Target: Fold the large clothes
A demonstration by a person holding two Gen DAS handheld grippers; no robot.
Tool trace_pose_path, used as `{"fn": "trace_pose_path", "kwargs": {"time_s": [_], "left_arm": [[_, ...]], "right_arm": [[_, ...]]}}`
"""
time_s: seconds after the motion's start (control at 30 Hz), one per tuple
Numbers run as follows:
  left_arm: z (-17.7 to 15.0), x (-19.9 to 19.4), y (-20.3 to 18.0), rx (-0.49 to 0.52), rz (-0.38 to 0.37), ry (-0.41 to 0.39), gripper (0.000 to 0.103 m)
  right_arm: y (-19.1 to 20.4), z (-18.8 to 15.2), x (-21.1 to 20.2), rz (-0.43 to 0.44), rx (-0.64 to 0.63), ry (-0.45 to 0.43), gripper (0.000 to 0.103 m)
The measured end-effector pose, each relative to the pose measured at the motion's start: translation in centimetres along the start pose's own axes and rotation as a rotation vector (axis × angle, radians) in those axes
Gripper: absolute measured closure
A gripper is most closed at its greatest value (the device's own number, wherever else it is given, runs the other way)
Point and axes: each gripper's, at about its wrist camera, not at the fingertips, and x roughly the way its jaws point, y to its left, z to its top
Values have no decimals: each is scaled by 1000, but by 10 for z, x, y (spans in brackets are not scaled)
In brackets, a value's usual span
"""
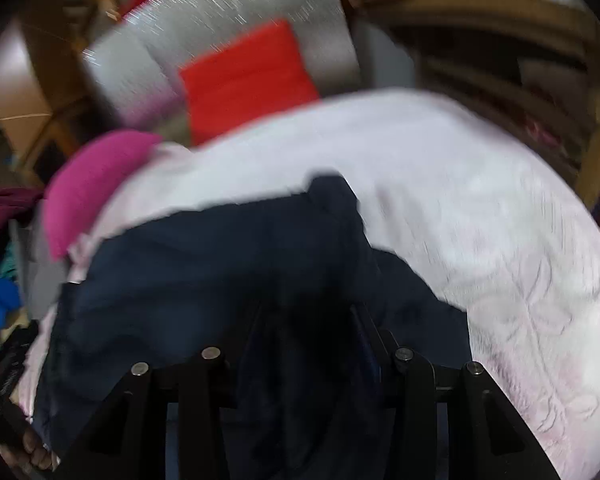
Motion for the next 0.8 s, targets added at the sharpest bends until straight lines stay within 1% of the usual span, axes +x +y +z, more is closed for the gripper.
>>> {"fn": "trace_pose_path", "kwargs": {"time_s": [0.03, 0.07, 0.1, 0.13, 0.17, 0.23, 0.33, 0.4, 0.5, 0.53, 0.6, 0.7, 0.73, 0.8], "left_arm": [[-1, 3, -1, 4, 4, 7, 27], [-2, 6, -1, 7, 7, 14, 27], [-3, 9, -1, 9, 9, 23, 27], [-4, 12, -1, 11, 9, 35, 27], [-4, 15, -2, 13, 10, 44, 27], [-5, 18, -1, 12, 15, 53, 27], [-6, 22, 0, 11, 14, 62, 27], [-7, 25, 0, 11, 16, 72, 27], [-9, 30, -1, 17, 16, 87, 27], [-9, 31, -1, 20, 16, 90, 27], [-11, 33, -2, 30, 18, 99, 27], [-13, 35, -4, 42, 23, 102, 27], [-13, 36, -4, 45, 26, 103, 27], [-13, 37, -3, 44, 25, 108, 27]], "right_arm": [[-3, 0, 12, -17, 15, 42, 56], [-5, 1, 20, -17, 26, 75, 56], [-5, 2, 23, -18, 31, 86, 56], [-5, 5, 22, -20, 37, 79, 56], [-5, 7, 19, -14, 49, 66, 56], [-4, 11, 9, 28, 81, 15, 55], [6, 20, 0, 83, 85, -72, 55], [18, 25, -3, 104, 66, -108, 55], [35, 30, 1, 145, 47, -128, 55], [42, 31, 7, 153, 36, -118, 55], [50, 34, 23, 156, 24, -69, 55], [52, 33, 61, 122, 34, 82, 54], [50, 32, 65, 126, 44, 95, 54], [48, 33, 64, 134, 54, 94, 54]]}}
